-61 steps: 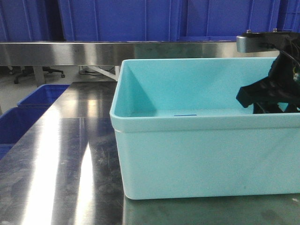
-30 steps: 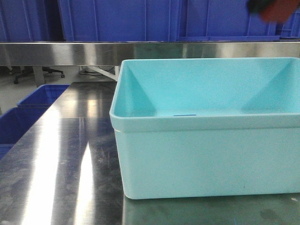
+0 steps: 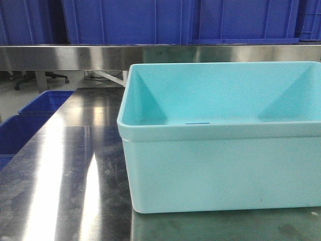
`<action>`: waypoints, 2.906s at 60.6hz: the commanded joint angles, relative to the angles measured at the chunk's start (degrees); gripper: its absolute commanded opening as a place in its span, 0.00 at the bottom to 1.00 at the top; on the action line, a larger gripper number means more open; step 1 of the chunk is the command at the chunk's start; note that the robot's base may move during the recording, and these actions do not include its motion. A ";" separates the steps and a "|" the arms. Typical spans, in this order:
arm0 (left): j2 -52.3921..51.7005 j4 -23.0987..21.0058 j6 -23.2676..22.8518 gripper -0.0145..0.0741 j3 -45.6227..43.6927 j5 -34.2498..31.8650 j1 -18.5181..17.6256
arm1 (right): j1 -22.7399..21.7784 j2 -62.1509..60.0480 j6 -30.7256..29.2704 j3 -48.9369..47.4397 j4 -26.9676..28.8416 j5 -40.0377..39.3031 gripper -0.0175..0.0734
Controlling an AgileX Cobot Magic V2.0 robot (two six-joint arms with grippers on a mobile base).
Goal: Pick red cube and place on left shelf
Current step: 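Close the right gripper on the red cube and lift it out, then turn the base away from the table holding the cube in the right gripper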
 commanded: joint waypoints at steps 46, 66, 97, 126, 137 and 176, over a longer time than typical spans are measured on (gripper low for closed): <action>-0.94 0.00 0.01 0.28 1.41 -4.88 -0.23 | -5.59 -19.37 -0.33 11.88 -0.67 -5.05 0.25; -0.94 0.00 0.01 0.28 1.41 -4.88 -0.23 | -5.59 -19.20 -0.33 11.88 -0.67 -5.05 0.25; -0.94 0.00 0.01 0.28 1.41 -4.88 -0.23 | -5.59 -19.20 -0.33 11.88 -0.67 -5.05 0.25; -0.94 0.00 0.01 0.28 1.41 -4.88 -0.23 | -5.59 -19.20 -0.33 11.88 -0.67 -5.05 0.25; -0.94 0.00 0.01 0.28 1.41 -4.88 -0.23 | -5.59 -19.20 -0.33 11.88 -0.67 -5.05 0.25; -0.94 0.00 0.01 0.28 1.41 -4.88 -0.23 | -5.59 -19.12 -0.33 11.88 -0.67 -5.07 0.25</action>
